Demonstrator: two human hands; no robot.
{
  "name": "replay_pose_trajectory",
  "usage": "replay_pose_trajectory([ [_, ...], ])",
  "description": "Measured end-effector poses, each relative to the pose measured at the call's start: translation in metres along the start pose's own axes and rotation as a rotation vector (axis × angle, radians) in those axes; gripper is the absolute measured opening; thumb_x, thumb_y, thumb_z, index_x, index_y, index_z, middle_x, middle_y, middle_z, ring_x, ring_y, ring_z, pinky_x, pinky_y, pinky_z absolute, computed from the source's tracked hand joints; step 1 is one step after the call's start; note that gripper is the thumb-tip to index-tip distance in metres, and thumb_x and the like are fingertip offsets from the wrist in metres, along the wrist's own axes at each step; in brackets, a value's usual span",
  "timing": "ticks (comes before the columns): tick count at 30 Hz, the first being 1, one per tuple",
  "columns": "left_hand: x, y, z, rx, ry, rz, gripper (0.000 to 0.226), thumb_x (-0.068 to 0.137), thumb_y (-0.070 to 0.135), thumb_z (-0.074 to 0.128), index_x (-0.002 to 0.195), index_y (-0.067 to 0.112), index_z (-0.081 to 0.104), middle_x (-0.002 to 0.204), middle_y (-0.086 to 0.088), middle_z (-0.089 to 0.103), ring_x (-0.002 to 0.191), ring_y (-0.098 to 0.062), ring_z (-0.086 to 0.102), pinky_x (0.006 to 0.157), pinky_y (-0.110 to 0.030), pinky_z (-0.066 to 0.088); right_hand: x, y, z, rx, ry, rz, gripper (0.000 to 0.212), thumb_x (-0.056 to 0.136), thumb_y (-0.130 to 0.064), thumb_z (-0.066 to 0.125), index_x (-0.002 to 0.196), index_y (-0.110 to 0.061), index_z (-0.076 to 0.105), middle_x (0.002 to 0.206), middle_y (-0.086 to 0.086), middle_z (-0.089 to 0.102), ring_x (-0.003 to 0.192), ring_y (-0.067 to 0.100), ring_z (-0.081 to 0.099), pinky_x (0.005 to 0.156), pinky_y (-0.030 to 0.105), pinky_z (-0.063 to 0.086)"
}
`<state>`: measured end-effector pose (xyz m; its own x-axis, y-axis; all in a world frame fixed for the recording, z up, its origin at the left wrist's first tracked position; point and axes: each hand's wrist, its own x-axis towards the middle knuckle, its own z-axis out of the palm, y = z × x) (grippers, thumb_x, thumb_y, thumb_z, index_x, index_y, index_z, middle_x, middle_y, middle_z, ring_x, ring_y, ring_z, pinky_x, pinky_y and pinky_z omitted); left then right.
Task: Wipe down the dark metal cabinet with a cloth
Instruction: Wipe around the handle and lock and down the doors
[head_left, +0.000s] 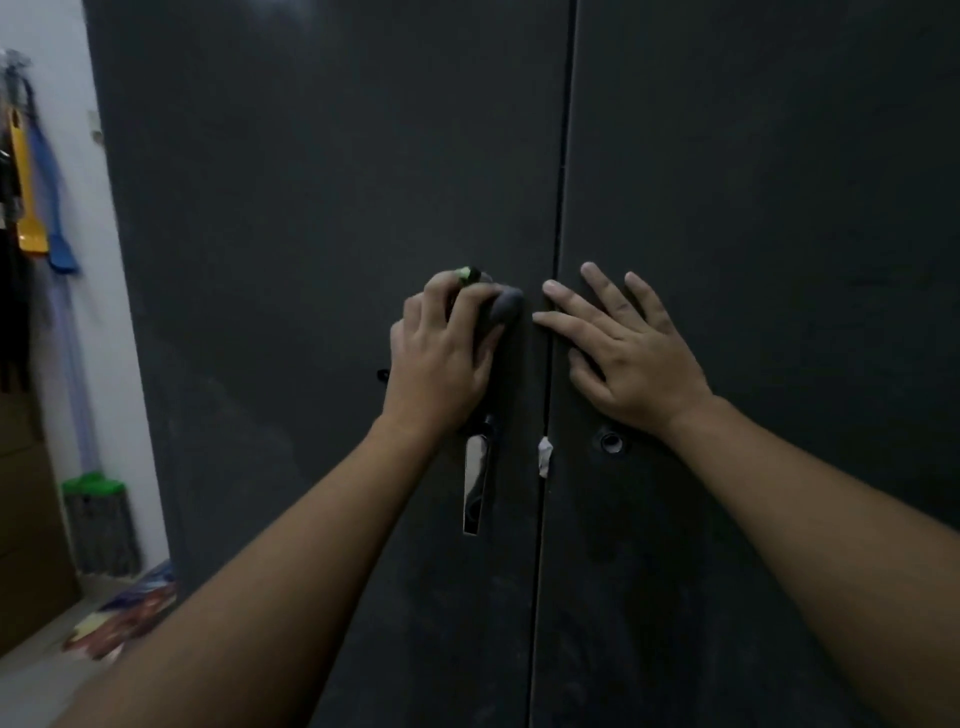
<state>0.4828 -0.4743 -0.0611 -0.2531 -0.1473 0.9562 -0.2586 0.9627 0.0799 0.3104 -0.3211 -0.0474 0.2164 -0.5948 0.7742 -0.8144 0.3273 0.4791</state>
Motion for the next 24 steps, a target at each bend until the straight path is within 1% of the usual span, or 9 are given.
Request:
replay_pose_trajectory([
  [3,-0.034,-0.021,0.013,0.068,0.013,0.030,0.038,0.096,0.040,0.060,0.132,0.029,0.055,0.134,-0.003,0.039,0.115,-0.023,0.043,0.086,-0.037,0.034,-0.002,-0.001,0.011,-0.130,0.089,-0.026,0.052,0.098,-0.030,0.040,0.149,-0.030,0.044,0.161,-0.005,0.030,0.152,0.025,0.020,0.121,0.054,0.017],
  [8,-0.104,-0.042,0.022,0.077,-0.017,-0.096,0.048,0.089,0.030,0.072,0.131,0.033,0.050,0.131,-0.005,0.037,0.110,-0.027,0.043,0.084,-0.044,0.038,-0.004,0.000,0.018,-0.184,0.131,-0.032,0.051,0.099,-0.031,0.038,0.150,-0.028,0.042,0.162,-0.003,0.030,0.151,0.029,0.022,0.119,0.058,0.020],
  [12,-0.156,-0.040,0.026,0.022,-0.065,-0.120,0.047,0.087,0.027,0.069,0.130,0.033,0.049,0.129,-0.007,0.037,0.105,-0.027,0.040,0.086,-0.045,0.041,-0.004,-0.001,0.018,-0.197,0.135,-0.034,0.052,0.099,-0.034,0.040,0.151,-0.028,0.040,0.162,-0.002,0.029,0.151,0.031,0.022,0.120,0.058,0.020],
  [15,-0.180,-0.044,0.022,0.095,-0.259,-0.011,0.047,0.082,0.032,0.077,0.124,0.032,0.056,0.124,-0.009,0.046,0.102,-0.027,0.044,0.084,-0.046,0.048,-0.005,-0.002,0.016,-0.191,0.126,-0.024,0.055,0.097,-0.035,0.041,0.151,-0.027,0.040,0.163,-0.001,0.028,0.151,0.031,0.022,0.120,0.058,0.018],
  [17,-0.173,-0.052,0.019,0.105,-0.379,-0.061,0.026,0.083,0.055,0.070,0.101,0.038,0.063,0.104,-0.012,0.061,0.095,-0.028,0.056,0.083,-0.051,0.054,-0.006,-0.003,0.016,-0.197,0.114,-0.022,0.056,0.096,-0.036,0.041,0.151,-0.027,0.040,0.163,-0.001,0.027,0.151,0.031,0.021,0.120,0.059,0.017],
  [19,-0.159,-0.058,0.018,0.123,-0.308,-0.053,0.030,0.083,0.066,0.063,0.093,0.038,0.063,0.100,-0.012,0.064,0.097,-0.026,0.061,0.085,-0.051,0.054,-0.005,-0.004,0.017,-0.203,0.128,-0.019,0.056,0.095,-0.036,0.042,0.151,-0.027,0.041,0.163,-0.001,0.028,0.151,0.031,0.022,0.120,0.059,0.018],
  [21,-0.141,-0.052,0.013,-0.018,-0.157,-0.150,0.026,0.090,0.045,0.067,0.111,0.029,0.062,0.118,-0.007,0.051,0.110,-0.019,0.049,0.092,-0.036,0.049,-0.005,-0.003,0.018,-0.209,0.141,-0.018,0.055,0.096,-0.036,0.042,0.150,-0.027,0.041,0.162,-0.002,0.029,0.151,0.031,0.023,0.120,0.059,0.018],
  [22,-0.133,-0.049,0.012,-0.032,-0.052,-0.151,0.029,0.091,0.030,0.068,0.119,0.024,0.060,0.121,-0.005,0.044,0.112,-0.016,0.043,0.094,-0.030,0.044,-0.005,-0.003,0.018,-0.212,0.141,-0.016,0.055,0.096,-0.036,0.041,0.150,-0.027,0.041,0.162,-0.002,0.028,0.151,0.031,0.023,0.120,0.058,0.018],
  [24,-0.122,-0.044,0.018,-0.101,0.116,-0.215,0.034,0.091,0.016,0.069,0.124,0.016,0.060,0.119,-0.005,0.038,0.110,-0.016,0.040,0.094,-0.022,0.039,-0.005,-0.003,0.018,-0.209,0.142,-0.012,0.055,0.096,-0.036,0.041,0.150,-0.027,0.041,0.163,-0.002,0.028,0.151,0.031,0.022,0.120,0.059,0.017],
])
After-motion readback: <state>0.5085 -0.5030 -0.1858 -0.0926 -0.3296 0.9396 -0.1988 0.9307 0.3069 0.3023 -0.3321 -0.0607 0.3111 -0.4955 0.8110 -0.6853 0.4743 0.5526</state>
